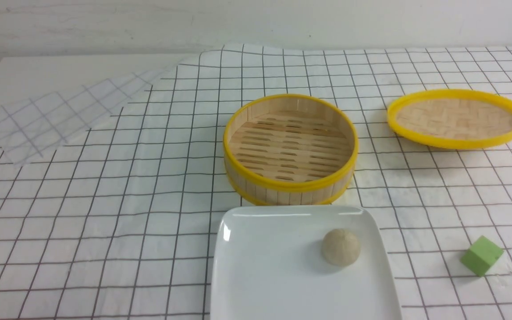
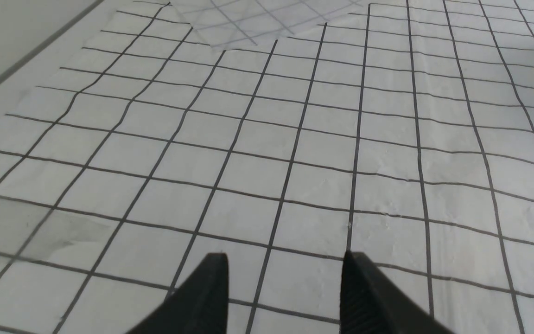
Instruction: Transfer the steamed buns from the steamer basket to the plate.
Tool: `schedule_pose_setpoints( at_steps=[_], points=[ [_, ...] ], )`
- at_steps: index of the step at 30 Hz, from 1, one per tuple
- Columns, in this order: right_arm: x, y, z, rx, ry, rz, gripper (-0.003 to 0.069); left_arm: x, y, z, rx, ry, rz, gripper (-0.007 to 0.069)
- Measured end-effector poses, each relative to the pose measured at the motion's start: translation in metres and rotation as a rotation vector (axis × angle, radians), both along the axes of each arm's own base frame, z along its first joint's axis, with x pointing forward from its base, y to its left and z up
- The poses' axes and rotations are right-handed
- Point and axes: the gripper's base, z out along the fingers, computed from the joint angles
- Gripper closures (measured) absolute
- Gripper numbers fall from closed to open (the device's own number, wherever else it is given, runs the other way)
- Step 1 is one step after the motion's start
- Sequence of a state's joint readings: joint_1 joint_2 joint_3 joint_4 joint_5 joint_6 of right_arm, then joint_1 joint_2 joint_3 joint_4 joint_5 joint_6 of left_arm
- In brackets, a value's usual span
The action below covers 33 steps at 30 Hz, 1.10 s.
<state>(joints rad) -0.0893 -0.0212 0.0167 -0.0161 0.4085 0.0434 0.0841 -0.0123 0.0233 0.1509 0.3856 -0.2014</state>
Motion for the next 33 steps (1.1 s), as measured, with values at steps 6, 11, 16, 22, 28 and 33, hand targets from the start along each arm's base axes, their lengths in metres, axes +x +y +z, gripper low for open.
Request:
schedule_pose_setpoints(
  at_steps=[6, 11, 16, 22, 28, 33],
  points=[
    [0.0001, 0.0018, 0.0, 0.0, 0.0, 0.035, 0.0419, 0.0, 0.0, 0.0, 0.0, 0.0, 0.0, 0.0272],
    [0.0002, 0.0029, 0.0, 0.0, 0.0, 0.056, 0.0419, 0.0, 0.0, 0.0, 0.0, 0.0, 0.0, 0.0272],
    [0.0002, 0.0028, 0.0, -0.001, 0.0, 0.056, 0.0419, 0.0, 0.0, 0.0, 0.0, 0.0, 0.0, 0.0272],
    [0.0002, 0.0028, 0.0, -0.001, 0.0, 0.056, 0.0419, 0.0, 0.0, 0.0, 0.0, 0.0, 0.0, 0.0272],
    [0.0002, 0.0028, 0.0, -0.001, 0.0, 0.056, 0.0419, 0.0, 0.0, 0.0, 0.0, 0.0, 0.0, 0.0272],
    [0.0002, 0.0028, 0.0, -0.001, 0.0, 0.056, 0.0419, 0.0, 0.0, 0.0, 0.0, 0.0, 0.0, 0.0272]
  ],
)
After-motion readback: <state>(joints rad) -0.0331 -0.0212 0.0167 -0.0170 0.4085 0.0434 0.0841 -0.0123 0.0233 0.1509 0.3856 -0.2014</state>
